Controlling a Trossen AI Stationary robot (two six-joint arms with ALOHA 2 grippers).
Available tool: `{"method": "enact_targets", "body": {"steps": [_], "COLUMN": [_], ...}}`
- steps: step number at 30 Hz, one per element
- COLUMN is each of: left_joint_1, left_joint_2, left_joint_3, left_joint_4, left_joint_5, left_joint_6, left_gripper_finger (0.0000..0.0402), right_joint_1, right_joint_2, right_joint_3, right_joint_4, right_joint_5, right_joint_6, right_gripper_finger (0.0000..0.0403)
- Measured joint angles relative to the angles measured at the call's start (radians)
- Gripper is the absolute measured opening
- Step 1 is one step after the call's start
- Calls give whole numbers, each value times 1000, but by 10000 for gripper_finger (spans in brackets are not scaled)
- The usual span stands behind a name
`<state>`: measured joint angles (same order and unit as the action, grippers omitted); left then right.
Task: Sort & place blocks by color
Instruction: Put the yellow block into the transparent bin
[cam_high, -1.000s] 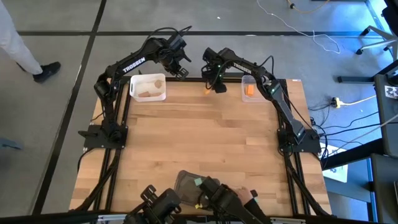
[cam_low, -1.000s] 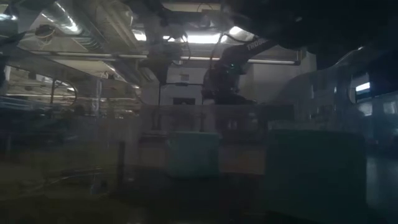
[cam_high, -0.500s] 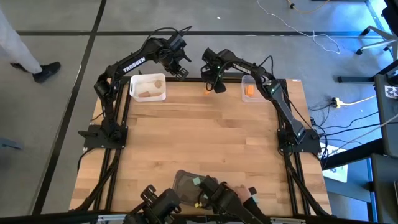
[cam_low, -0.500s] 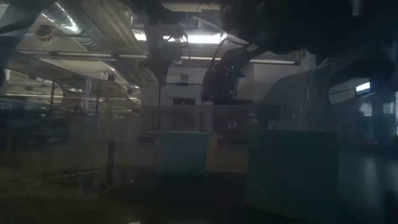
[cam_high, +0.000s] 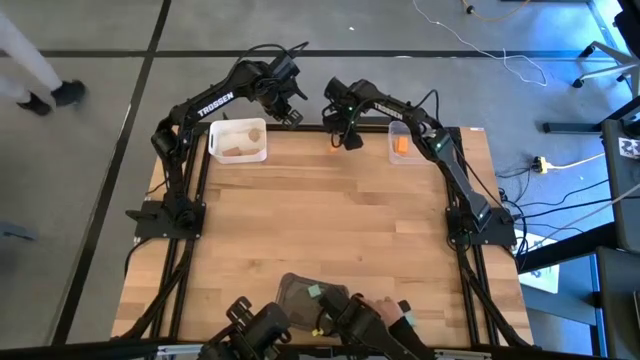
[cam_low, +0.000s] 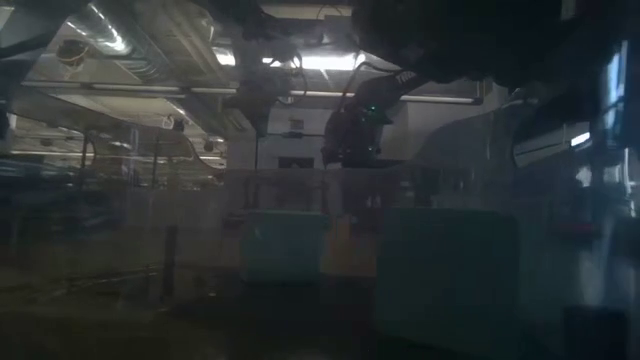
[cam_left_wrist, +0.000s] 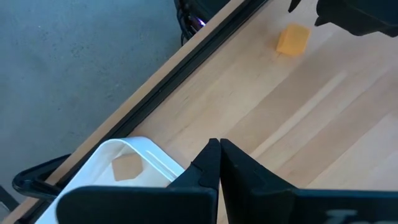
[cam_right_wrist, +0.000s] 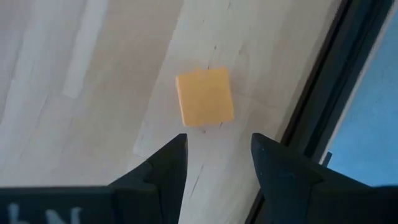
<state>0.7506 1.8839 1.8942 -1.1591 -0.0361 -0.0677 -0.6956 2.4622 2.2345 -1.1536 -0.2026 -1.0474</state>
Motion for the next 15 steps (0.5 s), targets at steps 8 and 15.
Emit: {"method": "enact_targets", "body": {"steps": [8, 15], "left_joint_1": [0, 0], "left_joint_2": [0, 0], "left_joint_3": [0, 0], "left_joint_4": [0, -1], "left_joint_5": [0, 0], "left_joint_6": [10, 10], "left_gripper_finger": [0, 0], "right_joint_1": [-8, -60], "right_joint_2": [0, -1], "right_joint_3": [1, 62], "right_joint_4": [-78, -196], "right_joint_5": [35, 18], "right_joint_6": [-43, -15], "right_gripper_finger": [179, 158]}}
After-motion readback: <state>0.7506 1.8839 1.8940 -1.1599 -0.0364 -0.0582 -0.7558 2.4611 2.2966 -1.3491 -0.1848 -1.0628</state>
